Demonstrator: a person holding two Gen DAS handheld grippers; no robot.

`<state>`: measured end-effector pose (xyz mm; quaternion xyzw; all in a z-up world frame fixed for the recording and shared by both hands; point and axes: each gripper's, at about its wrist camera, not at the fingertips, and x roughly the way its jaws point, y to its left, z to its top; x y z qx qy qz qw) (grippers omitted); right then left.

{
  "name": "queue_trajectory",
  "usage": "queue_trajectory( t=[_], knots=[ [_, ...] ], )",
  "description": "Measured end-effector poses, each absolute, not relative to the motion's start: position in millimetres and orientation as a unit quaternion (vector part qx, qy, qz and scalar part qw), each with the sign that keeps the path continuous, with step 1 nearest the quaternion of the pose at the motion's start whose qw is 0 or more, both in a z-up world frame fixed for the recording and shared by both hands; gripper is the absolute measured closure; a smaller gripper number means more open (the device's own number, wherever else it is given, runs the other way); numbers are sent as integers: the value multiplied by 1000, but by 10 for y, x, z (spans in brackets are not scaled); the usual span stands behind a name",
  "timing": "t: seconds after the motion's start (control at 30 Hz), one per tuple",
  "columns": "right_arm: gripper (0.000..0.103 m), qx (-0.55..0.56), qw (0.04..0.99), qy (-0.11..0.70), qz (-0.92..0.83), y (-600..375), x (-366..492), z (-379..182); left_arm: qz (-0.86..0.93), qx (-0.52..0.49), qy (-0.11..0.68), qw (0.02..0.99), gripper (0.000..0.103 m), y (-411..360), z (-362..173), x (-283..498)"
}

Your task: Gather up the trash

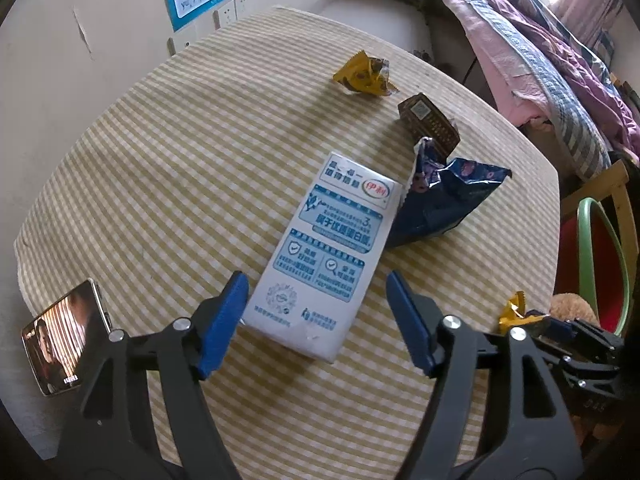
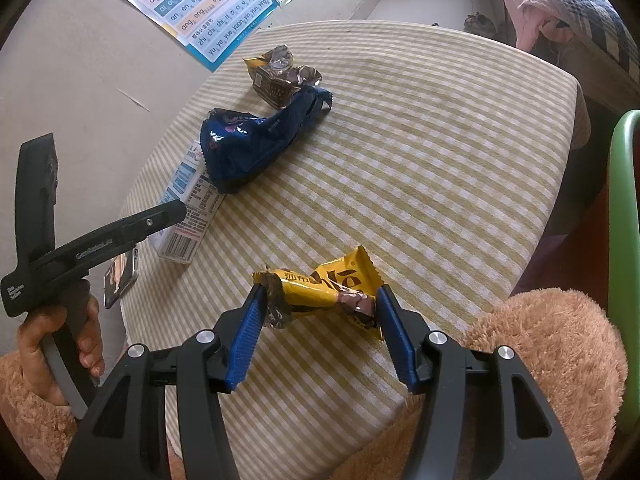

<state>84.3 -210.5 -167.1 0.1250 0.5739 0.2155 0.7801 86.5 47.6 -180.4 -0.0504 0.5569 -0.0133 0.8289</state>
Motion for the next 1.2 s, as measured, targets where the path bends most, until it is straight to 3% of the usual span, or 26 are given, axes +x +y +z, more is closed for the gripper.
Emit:
queue_trajectory(
  t=[0.33, 0.7, 1.2],
  knots=[
    [48, 128, 779, 574, 217, -2118, 843, -1673, -12, -46, 562, 826, 35, 429, -1879, 1000],
    [47, 126, 779, 575, 217, -2117, 849, -1675, -5, -68, 549, 833, 46, 461, -1834, 862],
    [47, 126, 779, 575, 217, -2123, 847, -1683, -14, -104, 536, 838, 47, 375, -1701, 576]
  ],
)
